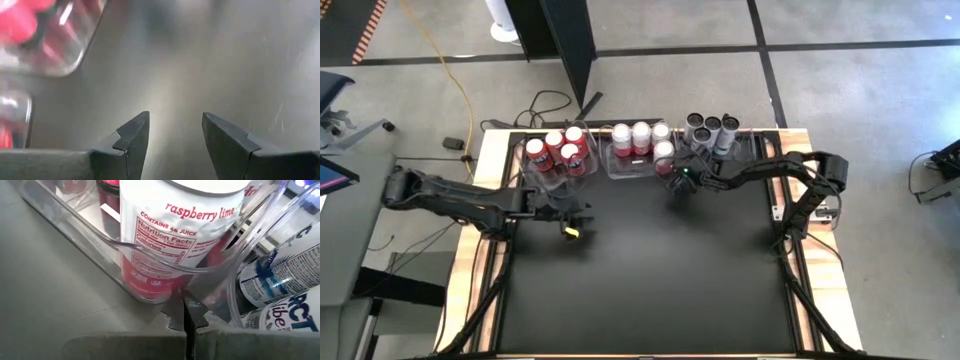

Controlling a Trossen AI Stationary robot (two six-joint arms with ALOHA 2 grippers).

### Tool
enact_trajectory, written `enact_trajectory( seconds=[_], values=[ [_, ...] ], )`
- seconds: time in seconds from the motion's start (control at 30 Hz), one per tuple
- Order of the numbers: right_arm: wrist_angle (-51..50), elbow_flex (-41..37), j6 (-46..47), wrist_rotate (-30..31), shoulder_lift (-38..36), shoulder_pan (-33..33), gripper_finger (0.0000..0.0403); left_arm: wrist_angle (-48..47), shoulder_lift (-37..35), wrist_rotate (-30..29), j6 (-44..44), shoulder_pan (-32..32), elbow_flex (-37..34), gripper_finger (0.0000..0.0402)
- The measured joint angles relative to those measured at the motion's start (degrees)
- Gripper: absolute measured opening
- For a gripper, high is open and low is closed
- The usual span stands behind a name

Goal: Sort soda cans
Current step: Move the bottom transparent bin between the top transparent bins

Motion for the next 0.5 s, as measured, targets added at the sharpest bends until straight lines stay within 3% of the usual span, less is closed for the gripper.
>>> enact_trajectory(
  seconds=[0.23,0.5],
  values=[
    [-0.03,0.0,-0.93,1.49,0.0,3.17,0.0,-15.79,-5.1,-2.23,-11.96,-2.17,-0.02,0.0169],
    [-0.23,0.04,-1.65,0.66,-0.02,7.26,0.0,-16.52,-3.61,-2.23,-17.59,-2.29,-4.51,0.0169]
  ],
)
